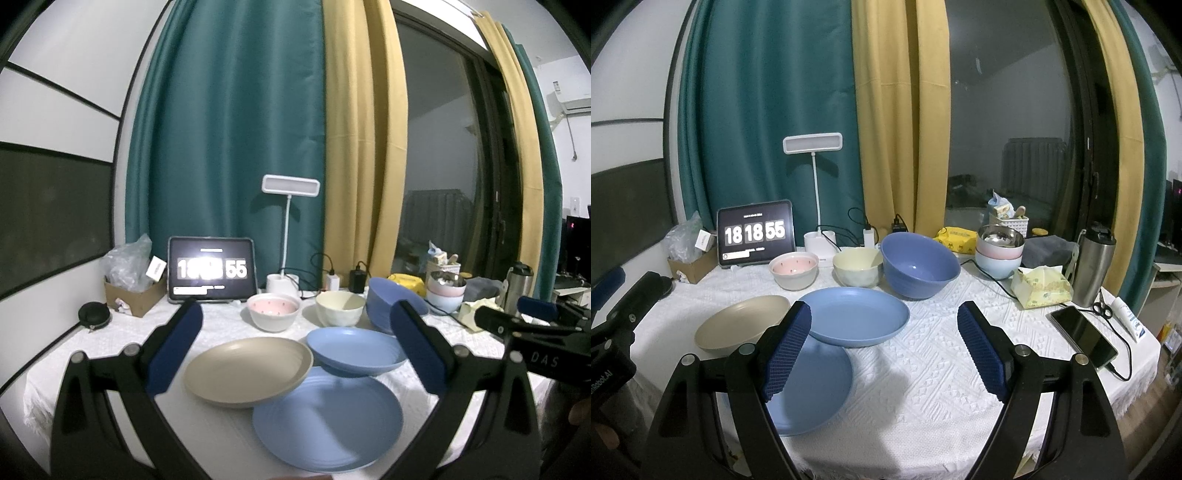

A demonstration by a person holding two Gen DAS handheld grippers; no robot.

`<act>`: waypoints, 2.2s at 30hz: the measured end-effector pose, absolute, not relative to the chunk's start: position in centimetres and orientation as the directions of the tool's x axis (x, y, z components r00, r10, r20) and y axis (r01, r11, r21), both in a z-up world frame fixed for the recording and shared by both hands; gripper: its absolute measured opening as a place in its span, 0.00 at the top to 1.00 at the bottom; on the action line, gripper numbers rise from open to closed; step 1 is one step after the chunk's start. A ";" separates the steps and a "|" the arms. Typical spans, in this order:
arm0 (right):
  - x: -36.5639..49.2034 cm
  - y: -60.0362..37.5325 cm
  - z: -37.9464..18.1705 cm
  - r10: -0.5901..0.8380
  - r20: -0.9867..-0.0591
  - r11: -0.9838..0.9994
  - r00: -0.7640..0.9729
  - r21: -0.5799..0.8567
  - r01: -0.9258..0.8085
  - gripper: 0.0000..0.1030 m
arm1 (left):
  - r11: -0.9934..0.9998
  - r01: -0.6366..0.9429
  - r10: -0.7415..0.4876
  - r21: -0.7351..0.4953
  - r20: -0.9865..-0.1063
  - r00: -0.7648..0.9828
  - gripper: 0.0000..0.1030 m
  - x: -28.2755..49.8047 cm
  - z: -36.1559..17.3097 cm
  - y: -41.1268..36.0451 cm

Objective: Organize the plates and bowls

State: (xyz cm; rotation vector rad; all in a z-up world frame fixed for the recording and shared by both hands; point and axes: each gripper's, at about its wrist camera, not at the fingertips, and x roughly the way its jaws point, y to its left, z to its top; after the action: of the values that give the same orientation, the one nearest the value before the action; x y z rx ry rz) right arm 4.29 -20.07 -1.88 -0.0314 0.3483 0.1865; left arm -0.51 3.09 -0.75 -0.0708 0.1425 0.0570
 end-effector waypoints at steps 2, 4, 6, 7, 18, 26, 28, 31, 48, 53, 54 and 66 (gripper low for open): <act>4.3 -20.1 -1.9 0.176 -0.343 0.982 0.923 0.002 -0.187 0.18 | 0.996 -0.061 0.051 -0.065 -0.143 0.988 0.00 -0.5 -0.7 3.1; 4.3 -20.1 -1.9 0.176 -0.343 0.982 0.923 0.001 -0.187 0.18 | 0.996 -0.062 0.052 -0.065 -0.143 0.988 0.00 -0.5 -0.7 3.2; 4.3 -20.1 -1.9 0.177 -0.343 0.982 0.922 0.002 -0.188 0.18 | 0.996 -0.062 0.052 -0.066 -0.142 0.988 0.00 -0.5 -0.7 3.2; 4.3 -20.0 -1.9 0.177 -0.343 0.982 0.922 0.002 -0.188 0.18 | 0.996 -0.062 0.053 -0.066 -0.141 0.989 0.00 -0.5 -0.7 3.2; 5.0 -19.9 -2.5 0.180 -0.347 0.981 0.921 -0.003 -0.193 0.18 | 0.995 -0.071 0.059 -0.074 -0.153 0.987 0.00 0.3 -1.0 3.7; 6.9 -19.6 -3.4 0.182 -0.386 0.980 0.905 -0.002 -0.197 0.18 | 0.996 -0.065 0.052 -0.061 -0.195 0.979 0.00 2.7 -2.2 2.8; 7.6 -19.7 -3.6 0.182 -0.400 0.980 0.898 0.003 -0.197 0.18 | 0.996 -0.065 0.052 -0.056 -0.210 0.976 0.00 3.6 -2.5 2.5; 8.7 -19.8 -4.2 0.181 -0.423 0.981 0.888 0.012 -0.195 0.18 | 0.997 -0.063 0.049 -0.053 -0.233 0.971 0.00 4.7 -3.1 2.3; 18.0 -20.2 -8.1 0.216 -0.592 0.975 0.777 0.094 -0.200 0.18 | 0.999 -0.036 0.029 -0.013 -0.381 0.924 0.01 12.5 -5.0 0.7; 20.6 -20.3 -9.3 0.238 -0.622 0.970 0.746 0.119 -0.210 0.18 | 0.999 -0.037 0.035 0.005 -0.425 0.904 0.02 14.5 -5.6 0.3; 21.2 -20.4 -9.8 0.248 -0.631 0.968 0.735 0.129 -0.215 0.19 | 0.999 -0.037 0.037 0.008 -0.434 0.900 0.02 14.8 -5.7 0.2; 26.0 -20.7 -13.7 0.280 -0.725 0.960 0.629 0.200 -0.198 0.55 | 0.998 -0.051 0.066 0.044 -0.484 0.872 0.02 17.7 -6.7 -0.5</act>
State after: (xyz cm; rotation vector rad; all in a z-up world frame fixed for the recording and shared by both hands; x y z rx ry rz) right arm 26.02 -20.67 -13.67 0.1044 0.8483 0.2745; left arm 17.69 -0.54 -6.71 0.0302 0.5070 0.0608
